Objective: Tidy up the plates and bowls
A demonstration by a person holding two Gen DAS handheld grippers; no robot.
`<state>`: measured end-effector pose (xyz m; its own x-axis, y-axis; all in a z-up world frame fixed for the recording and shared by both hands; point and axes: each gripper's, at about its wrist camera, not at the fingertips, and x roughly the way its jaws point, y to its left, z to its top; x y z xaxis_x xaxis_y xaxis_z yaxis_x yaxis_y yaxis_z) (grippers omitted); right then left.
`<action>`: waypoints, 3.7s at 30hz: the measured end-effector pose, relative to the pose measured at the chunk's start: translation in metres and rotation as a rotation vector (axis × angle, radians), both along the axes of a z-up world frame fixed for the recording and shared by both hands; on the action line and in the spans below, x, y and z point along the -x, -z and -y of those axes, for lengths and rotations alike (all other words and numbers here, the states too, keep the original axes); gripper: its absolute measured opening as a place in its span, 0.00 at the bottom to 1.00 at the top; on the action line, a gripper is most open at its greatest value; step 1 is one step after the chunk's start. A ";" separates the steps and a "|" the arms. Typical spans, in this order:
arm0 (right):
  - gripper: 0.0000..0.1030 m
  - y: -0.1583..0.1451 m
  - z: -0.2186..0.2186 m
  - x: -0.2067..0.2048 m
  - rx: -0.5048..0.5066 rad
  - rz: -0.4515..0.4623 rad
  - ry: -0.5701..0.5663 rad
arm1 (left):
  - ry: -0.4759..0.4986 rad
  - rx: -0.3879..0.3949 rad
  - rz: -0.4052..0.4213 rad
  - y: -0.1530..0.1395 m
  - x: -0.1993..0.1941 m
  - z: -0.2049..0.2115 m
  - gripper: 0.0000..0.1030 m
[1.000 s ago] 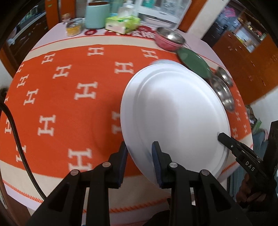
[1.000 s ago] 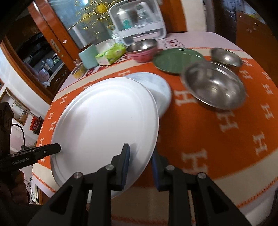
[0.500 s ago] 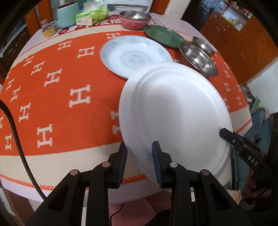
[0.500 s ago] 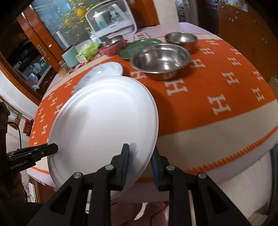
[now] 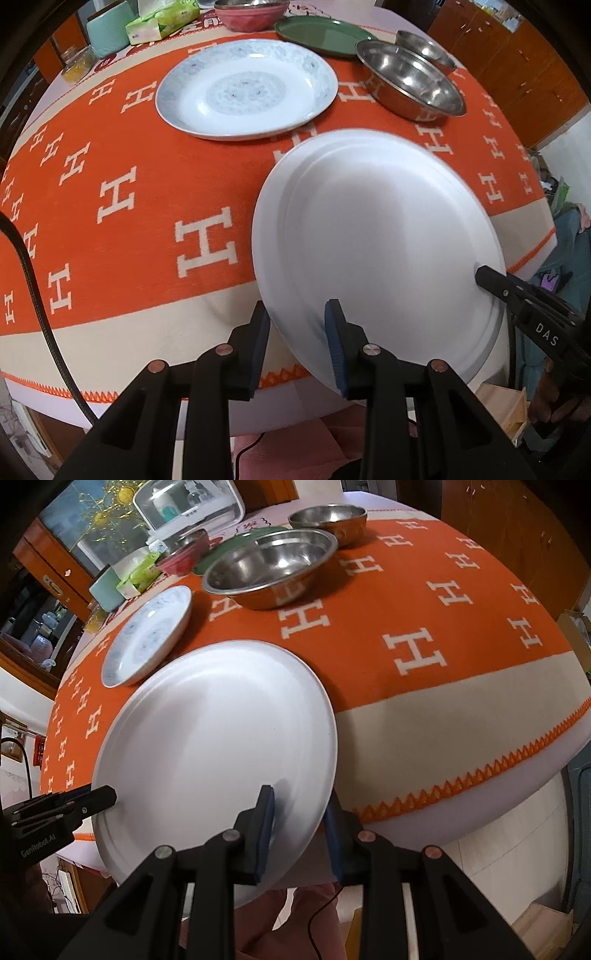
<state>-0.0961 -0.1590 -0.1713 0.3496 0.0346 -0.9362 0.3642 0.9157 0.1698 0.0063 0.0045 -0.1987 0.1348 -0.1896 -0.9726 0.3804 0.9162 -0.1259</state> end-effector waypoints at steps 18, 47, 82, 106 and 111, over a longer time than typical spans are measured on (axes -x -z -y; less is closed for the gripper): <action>0.55 0.003 0.004 -0.011 0.052 0.007 -0.047 | -0.070 -0.090 0.114 -0.009 0.001 -0.004 0.63; 0.74 -0.060 -0.045 -0.078 -0.114 0.247 -0.043 | -0.087 0.066 0.274 -0.107 -0.087 -0.065 0.83; 0.50 0.011 -0.077 -0.207 -0.110 0.118 0.080 | -0.009 0.116 -0.033 0.018 -0.225 -0.063 0.66; 0.14 0.026 -0.063 -0.210 -0.112 0.094 0.124 | 0.034 0.187 -0.079 0.037 -0.227 -0.053 0.16; 0.14 0.025 -0.066 -0.209 -0.125 0.090 0.116 | 0.047 0.188 -0.048 0.035 -0.221 -0.059 0.16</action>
